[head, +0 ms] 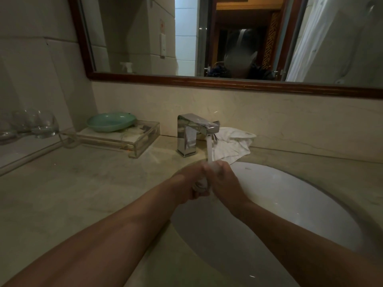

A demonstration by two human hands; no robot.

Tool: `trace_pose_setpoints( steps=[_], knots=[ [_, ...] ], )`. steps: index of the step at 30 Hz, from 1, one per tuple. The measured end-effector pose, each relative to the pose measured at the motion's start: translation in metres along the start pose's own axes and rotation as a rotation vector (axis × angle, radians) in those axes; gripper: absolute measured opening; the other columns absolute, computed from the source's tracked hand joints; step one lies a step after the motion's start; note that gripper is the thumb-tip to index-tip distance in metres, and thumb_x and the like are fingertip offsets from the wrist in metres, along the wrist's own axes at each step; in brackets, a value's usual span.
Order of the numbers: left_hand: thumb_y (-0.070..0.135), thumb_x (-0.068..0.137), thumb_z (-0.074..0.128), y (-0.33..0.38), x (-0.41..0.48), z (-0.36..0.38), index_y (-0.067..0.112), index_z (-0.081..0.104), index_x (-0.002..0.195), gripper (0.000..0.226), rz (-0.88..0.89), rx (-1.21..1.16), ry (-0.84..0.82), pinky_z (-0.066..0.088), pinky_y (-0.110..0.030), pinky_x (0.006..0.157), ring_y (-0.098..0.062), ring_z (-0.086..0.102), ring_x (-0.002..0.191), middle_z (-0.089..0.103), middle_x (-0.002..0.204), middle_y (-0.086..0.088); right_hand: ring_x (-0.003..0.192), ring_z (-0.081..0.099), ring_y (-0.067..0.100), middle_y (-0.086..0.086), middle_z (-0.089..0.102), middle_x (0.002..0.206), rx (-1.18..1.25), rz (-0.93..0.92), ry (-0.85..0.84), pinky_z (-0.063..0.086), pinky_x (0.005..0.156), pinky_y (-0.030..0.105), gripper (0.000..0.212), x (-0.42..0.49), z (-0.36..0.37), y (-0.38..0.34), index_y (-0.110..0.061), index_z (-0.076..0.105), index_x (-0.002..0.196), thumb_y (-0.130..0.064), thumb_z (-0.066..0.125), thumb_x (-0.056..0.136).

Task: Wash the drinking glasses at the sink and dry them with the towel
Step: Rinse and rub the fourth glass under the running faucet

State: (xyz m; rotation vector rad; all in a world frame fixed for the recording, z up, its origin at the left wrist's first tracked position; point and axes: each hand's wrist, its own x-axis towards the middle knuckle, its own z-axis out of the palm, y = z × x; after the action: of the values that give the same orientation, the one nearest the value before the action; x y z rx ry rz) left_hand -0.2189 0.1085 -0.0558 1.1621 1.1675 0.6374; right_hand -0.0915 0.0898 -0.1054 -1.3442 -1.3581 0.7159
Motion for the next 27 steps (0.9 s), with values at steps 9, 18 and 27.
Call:
trace_pose_setpoints(
  steps=[9, 18, 27],
  knots=[
    [0.058, 0.082, 0.080, -0.007, 0.011, -0.001, 0.013, 0.072, 0.113, 0.056, -0.009, -0.060, -0.036, 0.063, -0.035, 0.069, -0.021, 0.070, 0.064, 0.071, 0.080, -0.010, 0.070, 0.062, 0.018, 0.004, 0.066, 0.078, -0.079, -0.067, 0.176, 0.045, 0.056, 0.028, 0.033, 0.008, -0.013, 0.004, -0.015, 0.067, 0.089, -0.035, 0.047, 0.105],
    [0.073, 0.093, 0.053, -0.005, 0.009, -0.002, 0.004, 0.074, 0.111, 0.074, -0.031, -0.121, -0.039, 0.049, -0.022, 0.047, -0.019, 0.063, 0.068, 0.066, 0.087, -0.014, 0.075, 0.069, 0.003, -0.005, 0.069, 0.089, 0.136, -0.061, -0.144, 0.051, 0.055, 0.017, 0.017, -0.009, -0.020, -0.011, -0.024, 0.059, 0.107, -0.028, 0.070, 0.094],
    [0.043, 0.095, 0.072, -0.008, 0.003, 0.001, 0.010, 0.071, 0.113, 0.037, 0.109, -0.093, 0.011, 0.065, -0.042, 0.074, -0.026, 0.064, 0.081, 0.067, 0.096, -0.018, 0.052, 0.048, 0.015, 0.006, 0.061, 0.067, 0.147, 0.086, 0.093, 0.032, 0.042, 0.021, 0.035, 0.000, -0.026, -0.006, -0.013, 0.067, 0.089, -0.035, 0.045, 0.106]
  ],
)
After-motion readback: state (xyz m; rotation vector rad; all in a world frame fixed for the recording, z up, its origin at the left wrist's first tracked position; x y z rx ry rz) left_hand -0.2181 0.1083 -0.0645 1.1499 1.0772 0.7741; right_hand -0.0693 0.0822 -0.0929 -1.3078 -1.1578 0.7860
